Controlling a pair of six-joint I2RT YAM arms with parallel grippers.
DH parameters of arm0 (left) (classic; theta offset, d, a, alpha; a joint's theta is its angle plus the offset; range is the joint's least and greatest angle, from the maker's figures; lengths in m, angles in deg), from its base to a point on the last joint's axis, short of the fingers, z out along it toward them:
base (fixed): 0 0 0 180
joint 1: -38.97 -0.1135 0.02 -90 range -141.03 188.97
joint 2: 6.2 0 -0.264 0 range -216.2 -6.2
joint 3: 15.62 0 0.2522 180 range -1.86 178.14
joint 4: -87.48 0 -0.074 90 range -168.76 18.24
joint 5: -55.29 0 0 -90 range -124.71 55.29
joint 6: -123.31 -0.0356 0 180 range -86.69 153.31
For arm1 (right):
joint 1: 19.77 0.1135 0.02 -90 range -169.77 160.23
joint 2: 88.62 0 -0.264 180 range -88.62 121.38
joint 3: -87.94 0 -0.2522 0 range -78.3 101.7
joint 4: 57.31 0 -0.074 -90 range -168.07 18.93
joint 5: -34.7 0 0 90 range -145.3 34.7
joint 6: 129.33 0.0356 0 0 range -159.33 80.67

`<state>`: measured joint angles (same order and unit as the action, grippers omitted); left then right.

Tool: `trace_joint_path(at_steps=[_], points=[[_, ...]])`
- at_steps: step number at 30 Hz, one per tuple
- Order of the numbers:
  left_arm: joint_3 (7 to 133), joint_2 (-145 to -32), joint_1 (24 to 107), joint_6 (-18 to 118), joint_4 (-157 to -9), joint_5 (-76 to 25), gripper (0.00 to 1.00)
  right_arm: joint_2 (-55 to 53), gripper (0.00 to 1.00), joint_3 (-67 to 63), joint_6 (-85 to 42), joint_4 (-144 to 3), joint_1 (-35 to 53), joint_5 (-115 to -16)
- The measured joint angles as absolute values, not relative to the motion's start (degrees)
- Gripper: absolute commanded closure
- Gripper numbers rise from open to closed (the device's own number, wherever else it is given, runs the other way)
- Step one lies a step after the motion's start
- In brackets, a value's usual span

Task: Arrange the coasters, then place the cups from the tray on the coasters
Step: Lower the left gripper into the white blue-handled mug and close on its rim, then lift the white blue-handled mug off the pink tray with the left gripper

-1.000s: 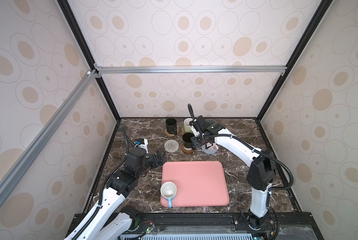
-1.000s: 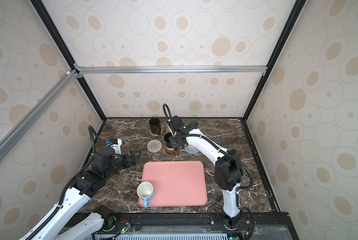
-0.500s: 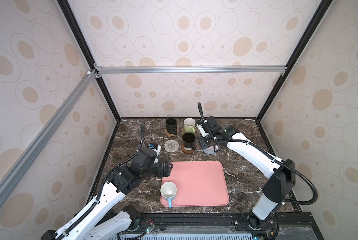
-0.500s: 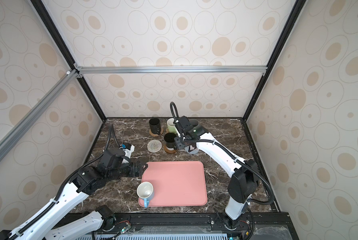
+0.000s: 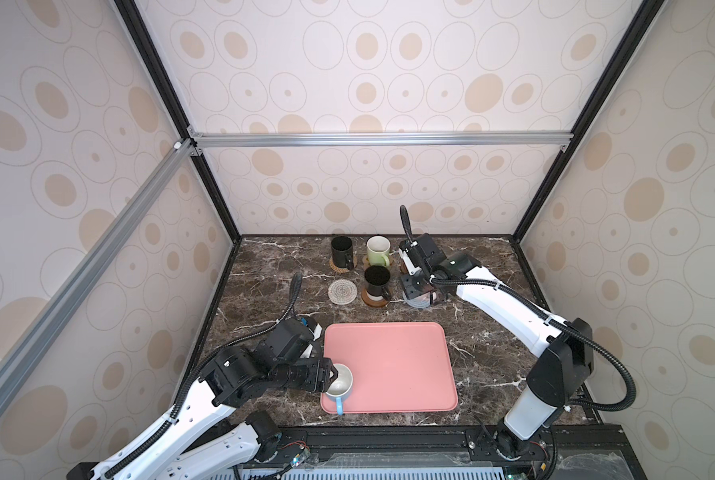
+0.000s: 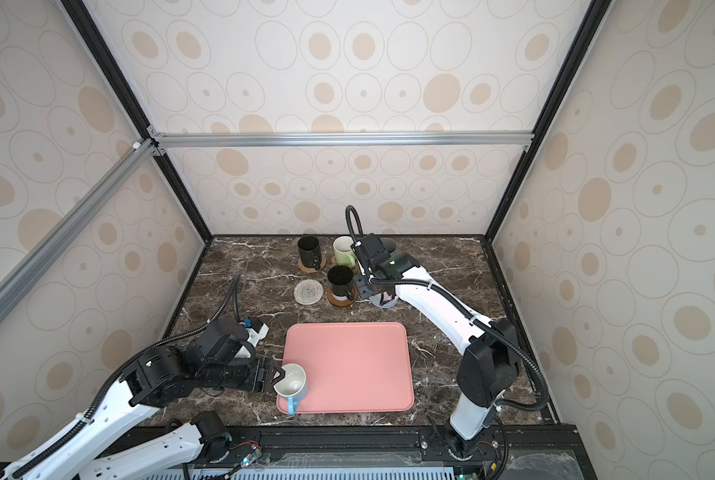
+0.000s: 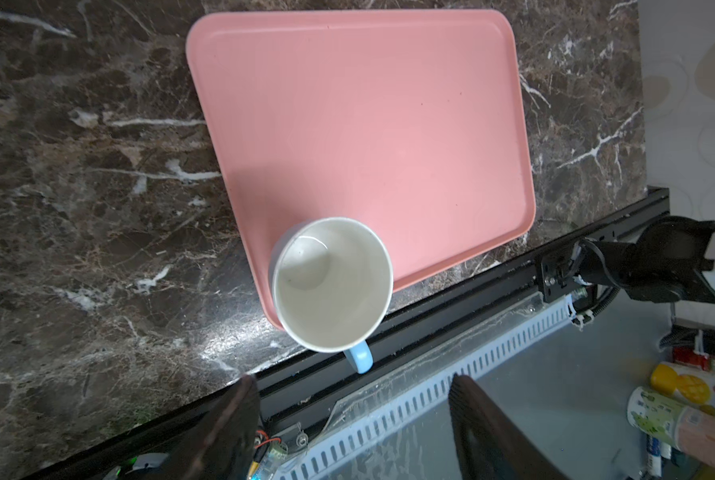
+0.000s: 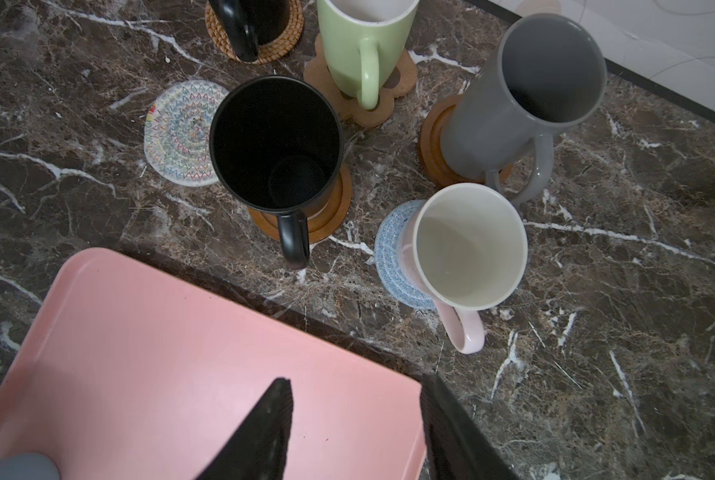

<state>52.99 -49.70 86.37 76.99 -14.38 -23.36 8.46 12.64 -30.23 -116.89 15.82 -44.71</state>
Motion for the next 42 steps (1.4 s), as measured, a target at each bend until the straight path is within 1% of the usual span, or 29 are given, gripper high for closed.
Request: trace_joint_path(at_steps=[3,7,14,18,29,42], points=[[51.77,-48.94,88.03,77.98,-12.87,-21.52,0.3,8.33,0.47,12.6,-29.92,-116.87,15.82,-44.71],[51.57,-51.63,91.31,78.76,-12.92,-20.58,0.3,7.91,0.47,12.18,-29.7,-116.89,15.82,-44.47],[47.79,-57.29,101.6,82.28,-16.87,-20.85,0.29,7.82,0.46,12.07,-29.72,-116.87,15.82,-44.06],[46.11,-57.86,104.79,85.41,-18.38,-21.74,0.28,7.58,0.47,11.68,-29.7,-116.85,15.82,-43.88],[40.23,-59.28,106.34,94.13,-23.14,-27.64,0.35,6.49,0.47,9.67,-29.33,-116.43,15.82,-43.86],[40.12,-64.67,107.35,96.82,-26.14,-33.0,0.46,6.38,0.47,9.43,-29.33,-116.43,15.78,-43.69]])
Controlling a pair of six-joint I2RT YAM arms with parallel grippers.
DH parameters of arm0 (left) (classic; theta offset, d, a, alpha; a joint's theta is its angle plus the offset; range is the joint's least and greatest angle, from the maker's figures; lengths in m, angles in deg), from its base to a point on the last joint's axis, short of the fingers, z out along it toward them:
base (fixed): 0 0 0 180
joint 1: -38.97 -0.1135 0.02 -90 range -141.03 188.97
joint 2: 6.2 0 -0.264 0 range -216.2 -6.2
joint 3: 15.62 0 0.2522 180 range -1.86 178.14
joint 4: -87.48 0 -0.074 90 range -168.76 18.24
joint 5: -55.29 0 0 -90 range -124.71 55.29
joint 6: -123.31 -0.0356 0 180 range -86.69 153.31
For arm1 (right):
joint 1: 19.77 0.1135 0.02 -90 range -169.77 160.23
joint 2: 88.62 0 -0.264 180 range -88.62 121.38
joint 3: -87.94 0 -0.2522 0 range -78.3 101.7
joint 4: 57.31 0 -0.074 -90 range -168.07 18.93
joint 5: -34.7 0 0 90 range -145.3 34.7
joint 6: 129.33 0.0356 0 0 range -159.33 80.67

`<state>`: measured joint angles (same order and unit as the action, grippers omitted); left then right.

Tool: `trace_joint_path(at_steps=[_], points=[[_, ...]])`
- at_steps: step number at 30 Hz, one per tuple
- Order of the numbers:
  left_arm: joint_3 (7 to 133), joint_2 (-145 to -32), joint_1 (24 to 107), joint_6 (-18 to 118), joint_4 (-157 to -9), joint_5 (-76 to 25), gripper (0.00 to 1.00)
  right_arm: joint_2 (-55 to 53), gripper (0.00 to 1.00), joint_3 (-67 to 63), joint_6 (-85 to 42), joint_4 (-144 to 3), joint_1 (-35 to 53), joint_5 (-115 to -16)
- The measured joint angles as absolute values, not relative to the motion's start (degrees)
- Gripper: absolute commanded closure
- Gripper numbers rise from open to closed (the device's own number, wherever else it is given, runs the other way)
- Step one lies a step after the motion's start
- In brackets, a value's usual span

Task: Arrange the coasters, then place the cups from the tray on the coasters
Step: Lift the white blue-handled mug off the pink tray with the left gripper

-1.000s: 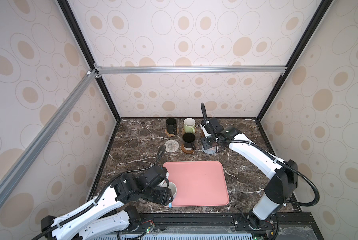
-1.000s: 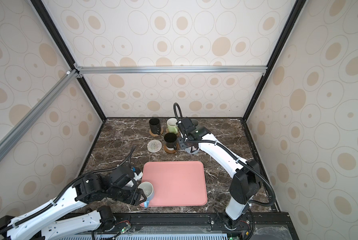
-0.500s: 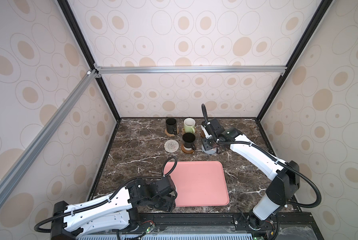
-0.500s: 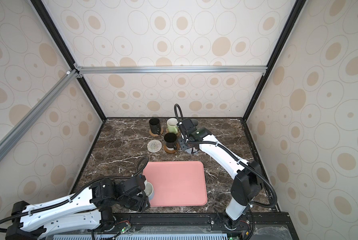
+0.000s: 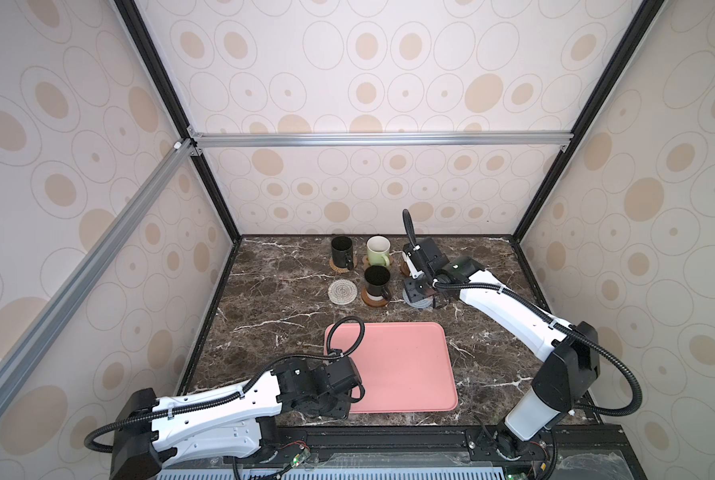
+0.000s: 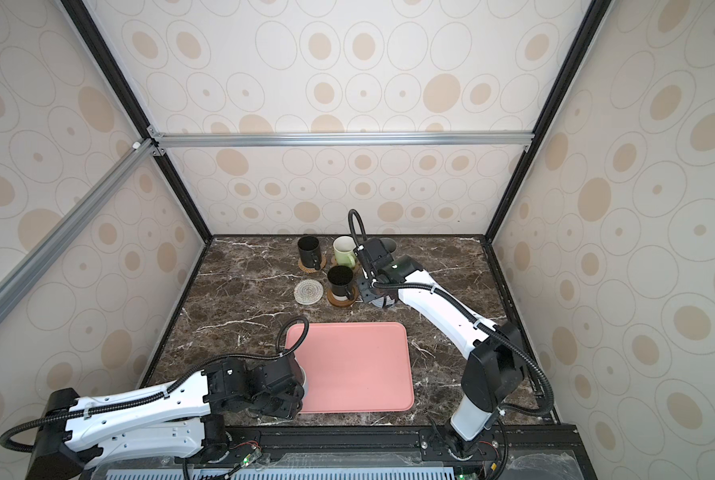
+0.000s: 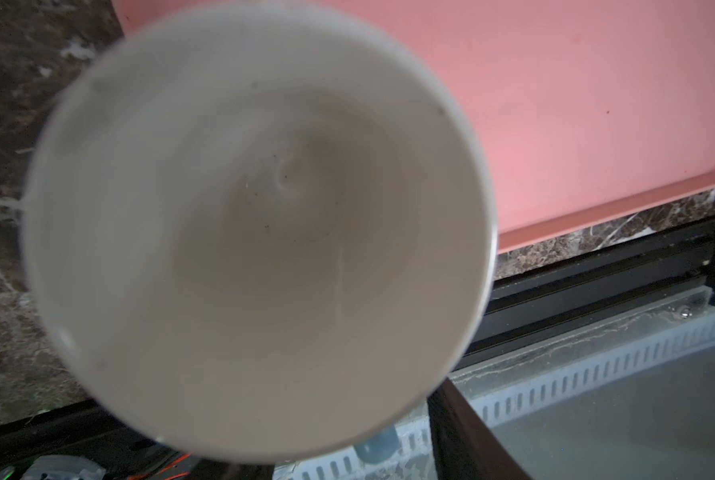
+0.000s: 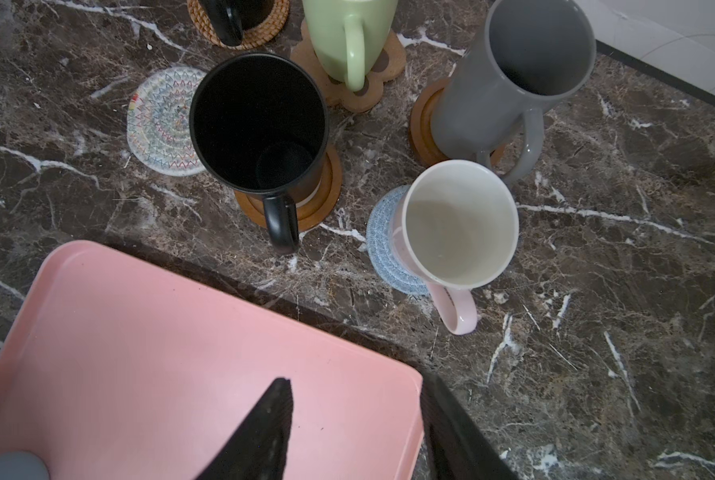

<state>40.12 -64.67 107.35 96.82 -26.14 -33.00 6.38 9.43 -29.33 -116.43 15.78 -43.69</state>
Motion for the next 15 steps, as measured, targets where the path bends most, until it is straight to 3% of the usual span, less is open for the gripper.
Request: trace_joint_path(at_steps=[15], points=[[39.71,-67.95,107.52,96.66,-28.19,-37.37,0.64,6.36,0.47,9.05,-29.29,-116.43,15.78,-43.8]])
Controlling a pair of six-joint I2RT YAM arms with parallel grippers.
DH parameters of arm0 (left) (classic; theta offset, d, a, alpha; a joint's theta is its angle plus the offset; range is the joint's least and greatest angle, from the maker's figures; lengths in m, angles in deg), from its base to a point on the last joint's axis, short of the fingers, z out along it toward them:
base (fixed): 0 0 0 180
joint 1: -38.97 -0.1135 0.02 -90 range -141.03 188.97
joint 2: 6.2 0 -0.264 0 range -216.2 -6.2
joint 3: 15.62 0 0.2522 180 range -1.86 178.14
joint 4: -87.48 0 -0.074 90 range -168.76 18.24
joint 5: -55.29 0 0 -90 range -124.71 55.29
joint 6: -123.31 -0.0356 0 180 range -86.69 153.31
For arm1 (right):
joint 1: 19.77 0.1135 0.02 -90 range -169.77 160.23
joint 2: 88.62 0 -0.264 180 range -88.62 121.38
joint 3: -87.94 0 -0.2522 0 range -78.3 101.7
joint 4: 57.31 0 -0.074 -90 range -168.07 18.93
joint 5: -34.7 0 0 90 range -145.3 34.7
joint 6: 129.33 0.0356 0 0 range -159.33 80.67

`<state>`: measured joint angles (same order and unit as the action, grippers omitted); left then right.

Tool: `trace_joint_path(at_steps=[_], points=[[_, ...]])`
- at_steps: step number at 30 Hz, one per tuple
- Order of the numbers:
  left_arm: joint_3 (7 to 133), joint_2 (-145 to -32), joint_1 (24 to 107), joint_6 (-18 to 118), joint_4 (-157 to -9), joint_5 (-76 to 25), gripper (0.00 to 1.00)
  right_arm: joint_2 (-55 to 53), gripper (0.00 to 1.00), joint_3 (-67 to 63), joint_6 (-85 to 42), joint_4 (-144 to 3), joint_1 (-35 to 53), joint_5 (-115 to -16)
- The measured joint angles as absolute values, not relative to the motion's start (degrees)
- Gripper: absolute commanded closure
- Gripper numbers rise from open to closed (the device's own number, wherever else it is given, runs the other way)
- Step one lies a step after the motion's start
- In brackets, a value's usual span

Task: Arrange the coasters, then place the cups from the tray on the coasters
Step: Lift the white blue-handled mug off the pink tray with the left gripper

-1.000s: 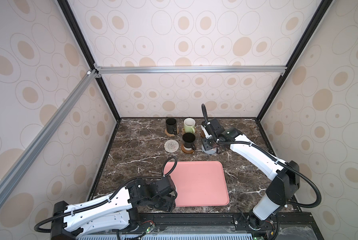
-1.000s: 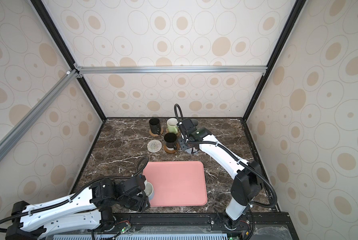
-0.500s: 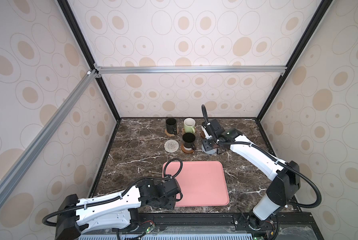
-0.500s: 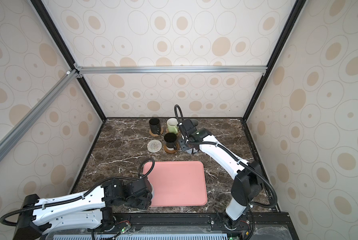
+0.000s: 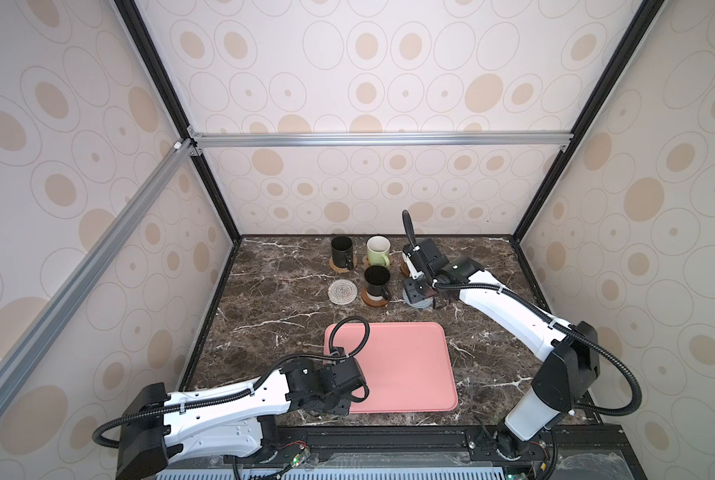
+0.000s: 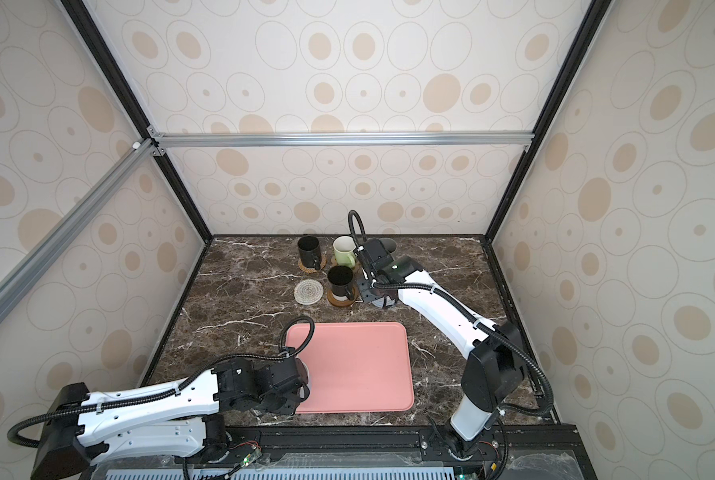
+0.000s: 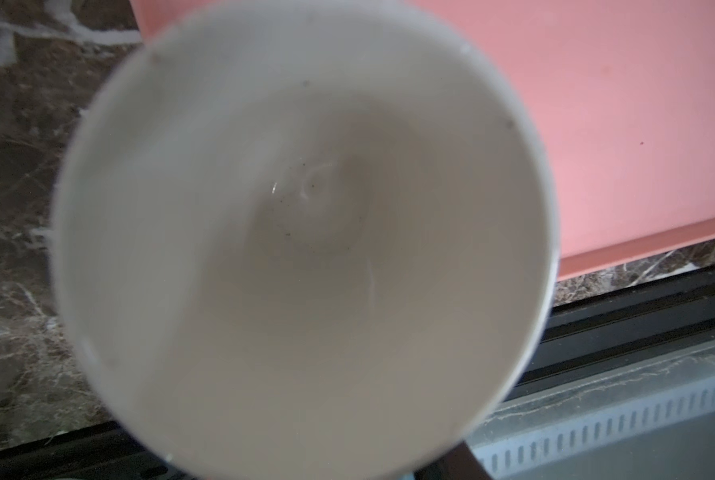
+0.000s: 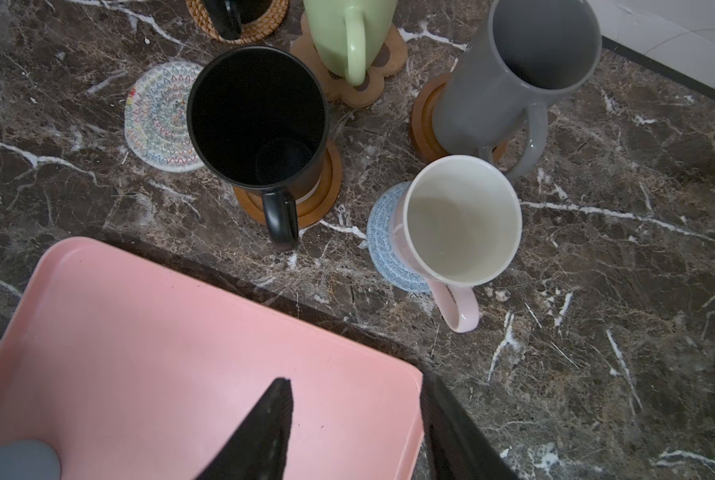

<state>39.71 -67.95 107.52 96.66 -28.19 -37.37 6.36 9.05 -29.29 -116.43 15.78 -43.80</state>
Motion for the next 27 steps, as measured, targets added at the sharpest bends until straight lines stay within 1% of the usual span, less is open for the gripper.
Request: trace_joint_path(at_steps=[7,10,16,27], points=[[39.62,-68.3,107.52,96.45,-29.11,-39.53,0.76,5.92,0.46,8.99,-29.31,-116.41,15.78,-43.73],[39.38,-68.28,107.52,96.45,-29.75,-40.3,0.79,5.86,0.47,8.77,-29.26,-116.21,15.78,-43.75],[38.24,-67.84,107.52,96.62,-31.36,-42.02,0.84,5.86,0.47,8.36,-28.83,-116.02,15.78,-43.95],[37.06,-66.38,107.52,98.87,-32.43,-45.06,0.88,4.22,0.47,7.17,-28.19,-115.69,15.78,-44.12]])
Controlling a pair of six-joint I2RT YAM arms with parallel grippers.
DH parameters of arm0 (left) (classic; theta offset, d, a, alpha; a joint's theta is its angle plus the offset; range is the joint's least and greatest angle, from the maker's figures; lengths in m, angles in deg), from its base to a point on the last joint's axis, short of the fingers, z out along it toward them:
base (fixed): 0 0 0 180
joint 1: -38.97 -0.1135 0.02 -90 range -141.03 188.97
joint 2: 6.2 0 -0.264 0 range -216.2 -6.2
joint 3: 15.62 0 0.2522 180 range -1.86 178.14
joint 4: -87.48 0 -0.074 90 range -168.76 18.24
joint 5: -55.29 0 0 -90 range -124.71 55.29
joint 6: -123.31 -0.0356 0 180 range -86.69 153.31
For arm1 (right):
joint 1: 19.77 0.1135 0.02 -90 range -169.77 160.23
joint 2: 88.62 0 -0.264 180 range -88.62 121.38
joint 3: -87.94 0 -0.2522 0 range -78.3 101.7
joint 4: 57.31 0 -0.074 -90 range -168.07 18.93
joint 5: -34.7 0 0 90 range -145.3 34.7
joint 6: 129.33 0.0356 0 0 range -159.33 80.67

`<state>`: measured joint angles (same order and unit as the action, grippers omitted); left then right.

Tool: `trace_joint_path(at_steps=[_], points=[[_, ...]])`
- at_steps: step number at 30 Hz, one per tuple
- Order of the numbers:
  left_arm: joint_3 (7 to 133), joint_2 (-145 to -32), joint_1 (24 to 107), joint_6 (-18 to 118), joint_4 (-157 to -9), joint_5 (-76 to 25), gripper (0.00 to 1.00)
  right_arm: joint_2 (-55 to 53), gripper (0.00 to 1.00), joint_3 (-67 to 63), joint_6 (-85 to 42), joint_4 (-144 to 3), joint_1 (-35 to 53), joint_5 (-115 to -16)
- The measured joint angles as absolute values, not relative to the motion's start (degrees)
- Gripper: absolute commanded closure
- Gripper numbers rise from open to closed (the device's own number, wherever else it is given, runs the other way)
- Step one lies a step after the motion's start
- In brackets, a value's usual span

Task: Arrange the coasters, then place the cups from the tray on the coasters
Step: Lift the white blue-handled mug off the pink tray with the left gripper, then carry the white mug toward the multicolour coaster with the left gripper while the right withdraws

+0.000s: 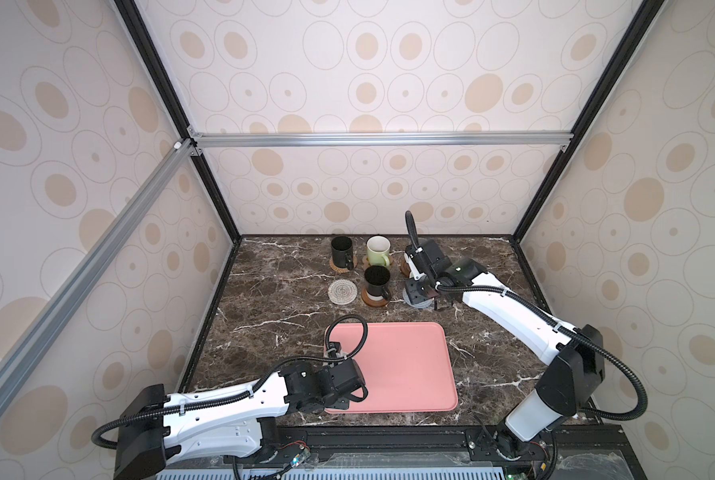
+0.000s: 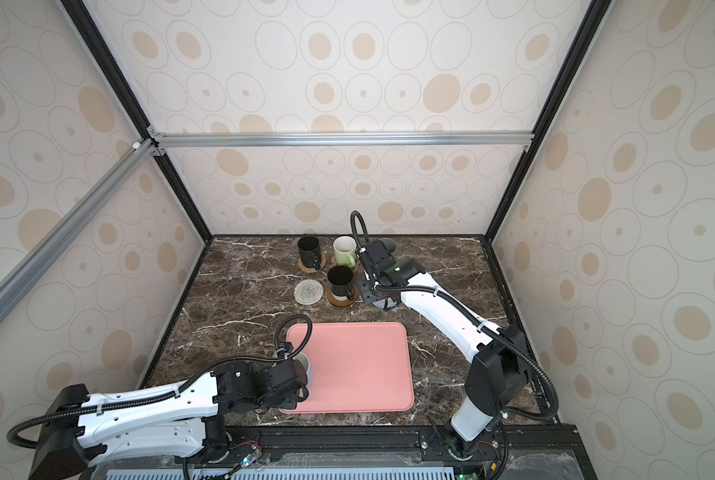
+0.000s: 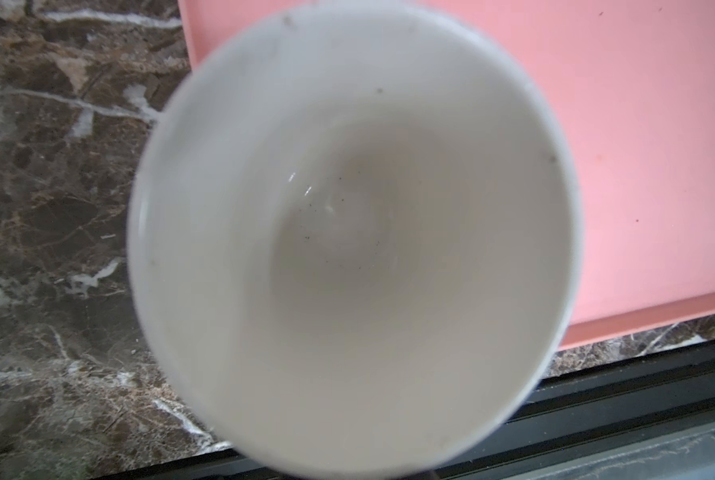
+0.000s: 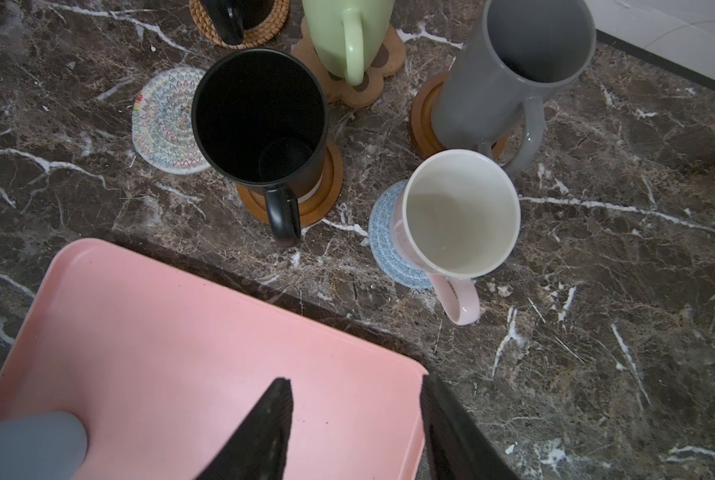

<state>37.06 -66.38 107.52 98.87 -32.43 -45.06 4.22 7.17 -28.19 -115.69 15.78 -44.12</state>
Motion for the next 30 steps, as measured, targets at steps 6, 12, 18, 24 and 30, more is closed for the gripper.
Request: trace_joint_path(at_steps=[6,12,18,24,30], points=[[37.06,-66.29,107.52,99.68,-32.57,-46.24,0.89,3.36,0.47,6.43,-28.06,-115.6,15.78,-44.17],[37.08,-65.31,107.52,100.01,-32.96,-47.86,0.9,3.25,0.47,6.21,-28.06,-115.6,15.78,-44.19],[37.72,-64.98,107.5,100.86,-32.52,-49.72,0.9,1.33,0.46,5.47,-28.06,-115.43,15.78,-44.47],[38.5,-64.5,106.89,101.69,-32.26,-51.86,0.9,-0.7,0.46,4.64,-28.15,-115.21,15.78,-44.58],[39.99,-64.5,103.98,101.69,-31.71,-53.26,0.91,-2.36,0.46,2.83,-28.59,-115.21,15.78,-44.78]])
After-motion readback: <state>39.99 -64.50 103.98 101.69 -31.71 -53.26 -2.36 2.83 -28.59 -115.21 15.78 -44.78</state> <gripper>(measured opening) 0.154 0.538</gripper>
